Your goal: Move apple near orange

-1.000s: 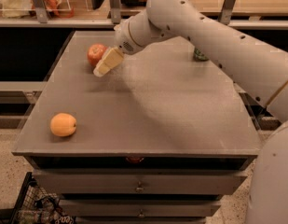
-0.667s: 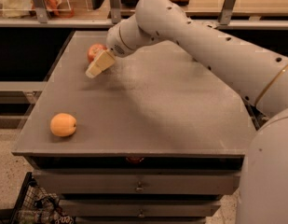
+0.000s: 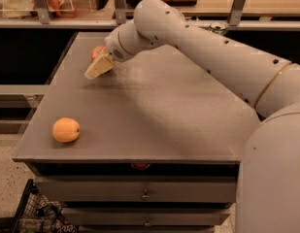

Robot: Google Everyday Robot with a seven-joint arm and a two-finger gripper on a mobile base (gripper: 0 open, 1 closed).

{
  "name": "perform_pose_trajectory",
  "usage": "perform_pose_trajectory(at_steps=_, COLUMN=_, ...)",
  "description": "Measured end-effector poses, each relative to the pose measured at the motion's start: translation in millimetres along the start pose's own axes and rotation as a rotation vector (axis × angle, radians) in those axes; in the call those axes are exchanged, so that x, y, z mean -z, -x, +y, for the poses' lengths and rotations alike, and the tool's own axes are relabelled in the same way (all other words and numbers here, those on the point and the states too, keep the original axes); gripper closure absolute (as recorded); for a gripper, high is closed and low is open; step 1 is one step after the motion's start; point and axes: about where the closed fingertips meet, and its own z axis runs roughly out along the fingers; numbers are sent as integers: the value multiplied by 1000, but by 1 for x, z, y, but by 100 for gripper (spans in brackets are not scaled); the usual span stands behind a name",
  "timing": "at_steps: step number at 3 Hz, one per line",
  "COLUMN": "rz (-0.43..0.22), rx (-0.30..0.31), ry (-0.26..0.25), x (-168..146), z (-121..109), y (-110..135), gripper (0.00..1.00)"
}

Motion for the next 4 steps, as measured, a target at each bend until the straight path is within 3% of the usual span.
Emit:
perform_pose_trajectory(at_steps=2, rz=7, rx=-11, ry=12, x=-6, z=-1, y=-6, gripper=67)
perform_pose_trajectory(at_steps=3, rz=-8, rx=3, ry=6, x=6, z=-6, y=-2, gripper=90)
perform_pose_trajectory(at_steps=4, rz=-33, rx=34, ry=-25, x=33, z=-15, y=8, gripper=100)
